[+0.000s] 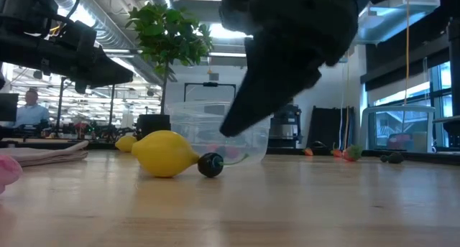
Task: Pick and placing Produce into tupperware
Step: Put the left black cherry into the transparent bin
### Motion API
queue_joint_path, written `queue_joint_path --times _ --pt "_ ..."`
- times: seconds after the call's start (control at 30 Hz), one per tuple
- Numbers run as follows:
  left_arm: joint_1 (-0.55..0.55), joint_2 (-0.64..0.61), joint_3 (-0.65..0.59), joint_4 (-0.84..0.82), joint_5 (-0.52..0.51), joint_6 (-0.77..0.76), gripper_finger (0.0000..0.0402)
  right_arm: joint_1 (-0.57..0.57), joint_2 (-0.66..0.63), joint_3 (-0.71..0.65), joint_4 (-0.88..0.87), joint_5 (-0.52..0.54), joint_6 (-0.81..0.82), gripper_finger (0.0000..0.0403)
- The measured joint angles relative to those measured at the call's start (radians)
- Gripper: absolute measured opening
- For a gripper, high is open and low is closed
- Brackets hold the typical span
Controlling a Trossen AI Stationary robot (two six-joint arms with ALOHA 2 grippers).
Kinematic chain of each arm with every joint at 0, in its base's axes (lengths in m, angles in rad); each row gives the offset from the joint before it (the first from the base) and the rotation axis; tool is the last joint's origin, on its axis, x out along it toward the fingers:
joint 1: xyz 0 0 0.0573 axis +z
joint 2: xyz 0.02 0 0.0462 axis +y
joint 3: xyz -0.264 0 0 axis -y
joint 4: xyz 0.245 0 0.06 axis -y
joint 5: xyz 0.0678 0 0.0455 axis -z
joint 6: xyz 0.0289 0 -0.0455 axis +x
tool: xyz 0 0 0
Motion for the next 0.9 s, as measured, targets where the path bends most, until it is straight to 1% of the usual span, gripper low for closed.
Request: queue_joint_path --times 0.27,0.5,0.77,0.9 --pt "0.0 0.0 0.0 0.0 0.0 0.001 0.0124 0.0 0.012 0.0 -0.029 0.0 0.043 0.0195" --pt "0.0 0.0 0.0 0.0 0.0 0.002 0.0124 0.001 0.012 -0.001 -0.032 -0.034 0.043 0.0195" --pt "0.0 0.0 0.0 0.0 0.0 0.002 0.0124 0.001 0.013 -0.047 0.014 -0.038 0.047 0.0195" --pt "0.0 0.0 0.0 0.0 0.0 0.002 0.0124 0.0 0.013 -0.048 0.043 -0.06 0.042 0.0195"
